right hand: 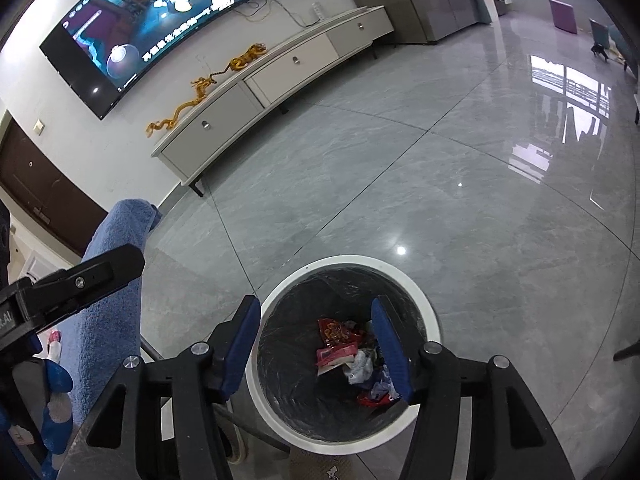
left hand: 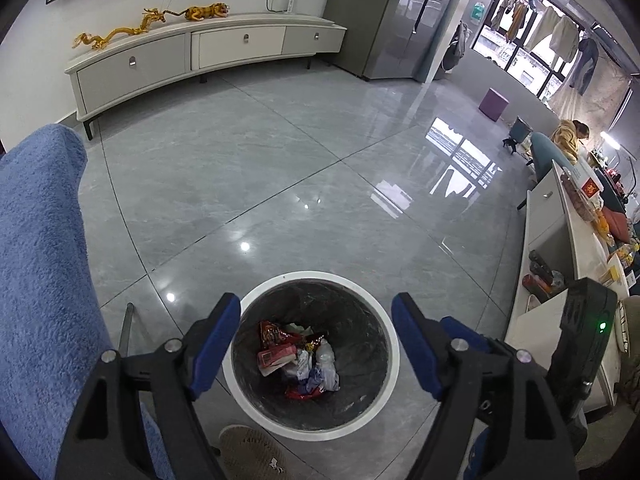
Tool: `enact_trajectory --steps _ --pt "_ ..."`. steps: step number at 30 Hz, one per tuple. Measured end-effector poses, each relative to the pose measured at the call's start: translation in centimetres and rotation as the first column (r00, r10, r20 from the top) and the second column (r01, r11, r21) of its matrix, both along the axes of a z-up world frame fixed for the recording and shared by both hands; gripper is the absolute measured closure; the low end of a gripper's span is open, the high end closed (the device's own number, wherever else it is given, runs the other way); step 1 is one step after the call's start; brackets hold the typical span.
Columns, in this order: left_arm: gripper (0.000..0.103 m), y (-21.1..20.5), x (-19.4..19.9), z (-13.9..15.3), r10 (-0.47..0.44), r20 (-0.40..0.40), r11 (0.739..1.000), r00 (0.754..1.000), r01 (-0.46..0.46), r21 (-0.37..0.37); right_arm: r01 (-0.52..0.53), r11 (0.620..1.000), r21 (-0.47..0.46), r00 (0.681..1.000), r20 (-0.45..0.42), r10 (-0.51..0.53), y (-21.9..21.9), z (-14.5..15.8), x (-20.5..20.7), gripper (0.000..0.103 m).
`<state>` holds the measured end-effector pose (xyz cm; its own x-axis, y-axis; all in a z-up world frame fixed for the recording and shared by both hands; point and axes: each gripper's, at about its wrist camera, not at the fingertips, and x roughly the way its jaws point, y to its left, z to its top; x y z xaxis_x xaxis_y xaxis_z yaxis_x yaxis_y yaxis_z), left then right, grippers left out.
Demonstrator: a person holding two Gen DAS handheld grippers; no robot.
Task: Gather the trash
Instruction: 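Open both tools over the bin to drop the box and bag, then move both tools back over the wrapper and tissue on the rug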
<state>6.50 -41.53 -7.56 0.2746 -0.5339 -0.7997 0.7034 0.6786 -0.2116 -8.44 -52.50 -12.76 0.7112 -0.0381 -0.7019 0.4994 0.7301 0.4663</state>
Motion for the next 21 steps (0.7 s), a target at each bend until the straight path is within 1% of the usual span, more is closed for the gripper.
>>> enact_trajectory --steps 3,5,7,9,10,12,14,17,21 --pt "0.026 0.6 -0.7 1.0 -0.001 0.023 1.0 1.0 0.001 -0.003 0.013 1.0 -0.021 1.0 0.008 -0.013 0.3 1.1 -0.9 0.047" --pt "0.026 1.4 -1.6 2.0 0.004 0.074 1.0 0.997 -0.004 0.007 0.017 0.999 -0.042 1.0 0.017 -0.016 0.5 2.1 -1.4 0.045" --pt "0.026 2.2 -2.2 2.6 0.017 0.104 1.0 0.994 -0.018 0.007 0.02 0.998 -0.063 0.999 0.026 -0.019 0.9 3.0 -1.8 0.044" --pt "0.026 3.5 -2.9 3.5 0.048 0.146 0.999 0.988 -0.049 0.005 0.02 0.996 -0.084 0.999 0.038 -0.017 1.5 4.0 -2.1 0.043" --pt "0.025 4.4 -3.2 4.1 0.069 0.172 0.998 0.983 -0.07 -0.001 0.017 0.995 -0.093 0.999 0.046 -0.012 1.8 4.5 -2.2 0.042" --pt "0.02 5.8 -3.8 5.0 0.101 0.207 0.995 0.973 -0.102 -0.007 0.008 0.994 -0.113 0.998 0.058 -0.002 2.7 5.4 -2.2 0.04" --pt "0.017 7.2 -4.3 5.8 0.129 0.239 0.992 0.962 -0.129 -0.016 -0.002 0.991 -0.136 0.997 0.071 0.012 3.6 6.4 -2.2 0.039" --pt "0.017 9.7 -5.2 7.0 0.168 0.281 0.986 0.945 -0.167 -0.03 -0.018 0.986 -0.164 0.995 0.09 0.033 5.0 7.6 -2.3 0.038" --pt "0.016 12.7 -6.1 8.3 0.217 0.311 0.976 0.925 -0.212 -0.049 -0.043 0.981 -0.19 0.991 0.116 0.066 6.8 9.1 -2.4 0.037"
